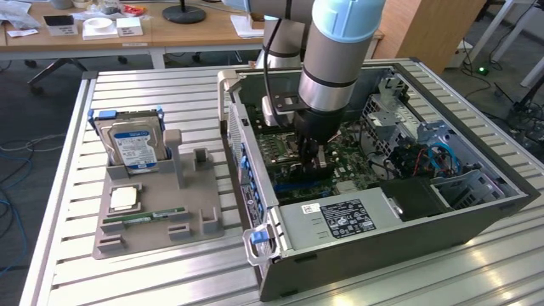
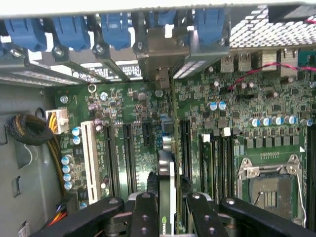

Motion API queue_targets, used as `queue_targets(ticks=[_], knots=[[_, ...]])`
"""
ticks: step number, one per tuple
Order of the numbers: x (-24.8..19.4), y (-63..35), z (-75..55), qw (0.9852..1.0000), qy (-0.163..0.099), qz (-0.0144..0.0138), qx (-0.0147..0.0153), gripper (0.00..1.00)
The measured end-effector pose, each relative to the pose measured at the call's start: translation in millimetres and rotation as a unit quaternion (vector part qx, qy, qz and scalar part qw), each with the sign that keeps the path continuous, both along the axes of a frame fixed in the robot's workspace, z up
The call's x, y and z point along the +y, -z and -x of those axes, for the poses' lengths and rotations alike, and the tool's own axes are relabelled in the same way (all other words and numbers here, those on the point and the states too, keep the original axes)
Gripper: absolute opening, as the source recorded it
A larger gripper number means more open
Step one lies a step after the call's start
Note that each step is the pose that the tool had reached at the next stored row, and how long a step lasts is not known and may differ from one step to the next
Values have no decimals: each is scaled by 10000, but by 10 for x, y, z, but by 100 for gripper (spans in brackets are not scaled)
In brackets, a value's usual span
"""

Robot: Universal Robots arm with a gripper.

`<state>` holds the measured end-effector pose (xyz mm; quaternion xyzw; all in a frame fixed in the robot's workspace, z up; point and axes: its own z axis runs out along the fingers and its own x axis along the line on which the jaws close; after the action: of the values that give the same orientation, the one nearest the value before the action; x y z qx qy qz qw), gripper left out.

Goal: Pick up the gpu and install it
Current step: 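Insert the gpu into the slot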

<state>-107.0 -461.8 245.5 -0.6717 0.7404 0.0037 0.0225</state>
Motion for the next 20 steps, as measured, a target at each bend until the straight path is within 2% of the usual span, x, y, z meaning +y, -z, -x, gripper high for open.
queue_targets(ticks=[8, 9, 10, 12, 13, 17, 20], knots=[[0, -4, 0, 10000, 0, 3, 3, 27], [0, -2, 1, 10000, 1, 1, 2, 27], [0, -3, 0, 10000, 1, 3, 1, 33], [-1, -4, -1, 10000, -1, 5, 1, 33], [-1, -4, -1, 10000, -1, 5, 1, 40], [-1, -10, -1, 10000, -1, 7, 3, 40], [-1, -54, -1, 10000, -1, 6, 2, 40]])
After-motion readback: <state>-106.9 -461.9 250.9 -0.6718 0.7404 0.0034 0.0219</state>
